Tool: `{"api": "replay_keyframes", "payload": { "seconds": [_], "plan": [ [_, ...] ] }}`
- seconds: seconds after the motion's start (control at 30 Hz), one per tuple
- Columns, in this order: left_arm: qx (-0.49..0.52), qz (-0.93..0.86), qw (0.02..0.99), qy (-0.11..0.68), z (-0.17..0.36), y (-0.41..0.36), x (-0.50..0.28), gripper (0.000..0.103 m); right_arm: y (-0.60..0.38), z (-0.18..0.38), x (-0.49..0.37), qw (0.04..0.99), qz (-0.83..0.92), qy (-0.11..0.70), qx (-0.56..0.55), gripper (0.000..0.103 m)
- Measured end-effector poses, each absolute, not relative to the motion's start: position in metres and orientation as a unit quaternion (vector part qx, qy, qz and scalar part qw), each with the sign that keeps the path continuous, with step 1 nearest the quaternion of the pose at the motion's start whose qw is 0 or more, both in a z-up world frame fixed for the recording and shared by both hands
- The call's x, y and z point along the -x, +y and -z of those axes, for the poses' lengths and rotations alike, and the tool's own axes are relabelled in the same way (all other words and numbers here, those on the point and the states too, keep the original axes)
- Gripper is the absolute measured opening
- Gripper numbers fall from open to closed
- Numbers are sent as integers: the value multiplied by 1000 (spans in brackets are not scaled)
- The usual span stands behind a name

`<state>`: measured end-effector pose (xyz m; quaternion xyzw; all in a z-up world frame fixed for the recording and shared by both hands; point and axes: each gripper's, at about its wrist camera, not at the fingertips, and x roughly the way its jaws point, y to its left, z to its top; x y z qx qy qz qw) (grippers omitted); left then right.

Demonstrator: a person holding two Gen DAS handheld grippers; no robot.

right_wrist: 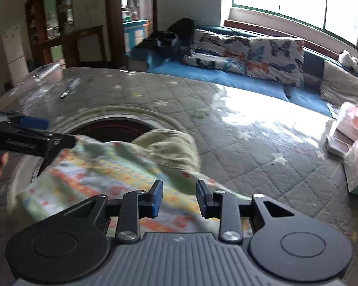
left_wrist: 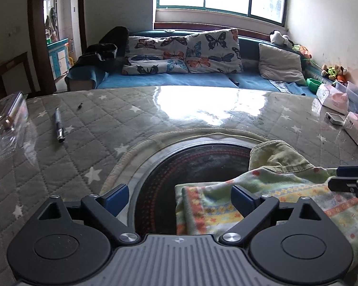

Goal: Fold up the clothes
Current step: 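Move the open left tool to the side edge of the folded shirt, then close the left tool on the shirt's side edge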

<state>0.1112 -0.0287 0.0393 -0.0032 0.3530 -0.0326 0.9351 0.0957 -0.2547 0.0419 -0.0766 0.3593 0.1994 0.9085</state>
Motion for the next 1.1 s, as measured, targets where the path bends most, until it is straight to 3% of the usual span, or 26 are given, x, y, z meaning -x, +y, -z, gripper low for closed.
{"api": "replay_keyframes", "payload": {
  "seconds": [0.17,1.1],
  "plan": [
    [12,23,935,353,-41,-22,-96,101,-233,-44,-67,898,-241,355,93,39],
    [92,-4,923,374,-37,7,-54,103,-144,-28,-15,860,-334,344,173,39]
  ]
}}
